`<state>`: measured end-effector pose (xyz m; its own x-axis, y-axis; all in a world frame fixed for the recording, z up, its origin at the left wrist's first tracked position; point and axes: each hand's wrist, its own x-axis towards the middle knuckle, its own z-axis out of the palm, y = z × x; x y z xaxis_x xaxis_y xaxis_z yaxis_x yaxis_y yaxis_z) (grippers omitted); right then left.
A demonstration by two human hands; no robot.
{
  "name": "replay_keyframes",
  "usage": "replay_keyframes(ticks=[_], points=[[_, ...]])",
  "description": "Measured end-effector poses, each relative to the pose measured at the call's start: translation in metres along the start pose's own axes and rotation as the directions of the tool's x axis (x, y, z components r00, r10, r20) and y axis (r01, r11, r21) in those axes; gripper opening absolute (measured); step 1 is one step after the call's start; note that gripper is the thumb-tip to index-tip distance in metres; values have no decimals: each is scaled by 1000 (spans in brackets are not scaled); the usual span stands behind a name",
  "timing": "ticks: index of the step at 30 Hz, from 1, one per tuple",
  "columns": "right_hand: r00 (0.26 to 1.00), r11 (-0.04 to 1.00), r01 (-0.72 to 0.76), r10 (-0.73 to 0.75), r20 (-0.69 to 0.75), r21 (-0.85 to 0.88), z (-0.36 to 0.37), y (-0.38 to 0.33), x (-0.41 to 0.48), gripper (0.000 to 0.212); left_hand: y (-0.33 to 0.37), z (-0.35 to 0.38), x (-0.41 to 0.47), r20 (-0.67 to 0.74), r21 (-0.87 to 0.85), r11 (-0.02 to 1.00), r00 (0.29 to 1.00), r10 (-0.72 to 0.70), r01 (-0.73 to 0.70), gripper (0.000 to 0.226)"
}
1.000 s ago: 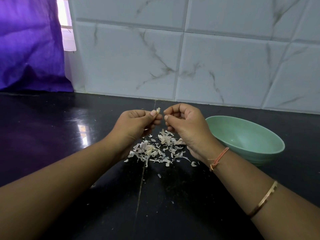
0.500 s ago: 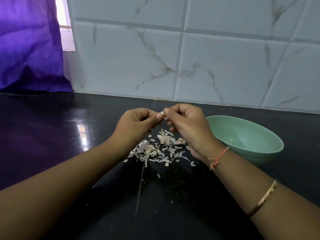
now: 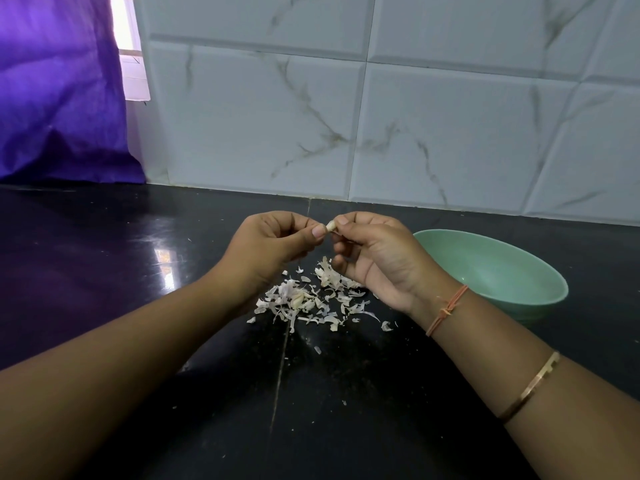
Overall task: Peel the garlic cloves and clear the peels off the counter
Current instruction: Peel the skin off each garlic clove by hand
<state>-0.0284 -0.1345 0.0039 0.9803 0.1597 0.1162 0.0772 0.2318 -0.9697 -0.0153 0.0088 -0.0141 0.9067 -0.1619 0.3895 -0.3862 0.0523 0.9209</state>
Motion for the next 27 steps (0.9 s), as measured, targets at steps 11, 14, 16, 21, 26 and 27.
replay_keyframes(ticks=[11, 14, 16, 21, 26, 27], points=[[993, 993, 77, -84, -82, -88, 4, 5, 0, 24, 0, 0, 0, -9, 54, 998, 999, 31, -30, 8], [933, 862, 258, -340, -120, -436, 3, 9, 2, 19, -2, 2, 1, -107, 95, 995, 994, 1, 9, 12], [888, 759, 326, -450, -92, -563, 1, 10, 3, 14, -2, 2, 1, -148, 111, 993, 989, -21, 38, 15], [809, 607, 441, -587, 0, -661, 2, 11, 2, 9, 2, 4, 0, -140, -54, 986, 977, -162, 156, 20], [776, 539, 484, -628, 54, -689, 2, 11, 1, 8, 6, 5, 2, -76, -266, 911, 936, -344, 314, 20], [804, 594, 466, -594, 33, -655, 2, 10, 1, 10, 7, 5, 2, -48, -289, 905, 940, -339, 312, 20]])
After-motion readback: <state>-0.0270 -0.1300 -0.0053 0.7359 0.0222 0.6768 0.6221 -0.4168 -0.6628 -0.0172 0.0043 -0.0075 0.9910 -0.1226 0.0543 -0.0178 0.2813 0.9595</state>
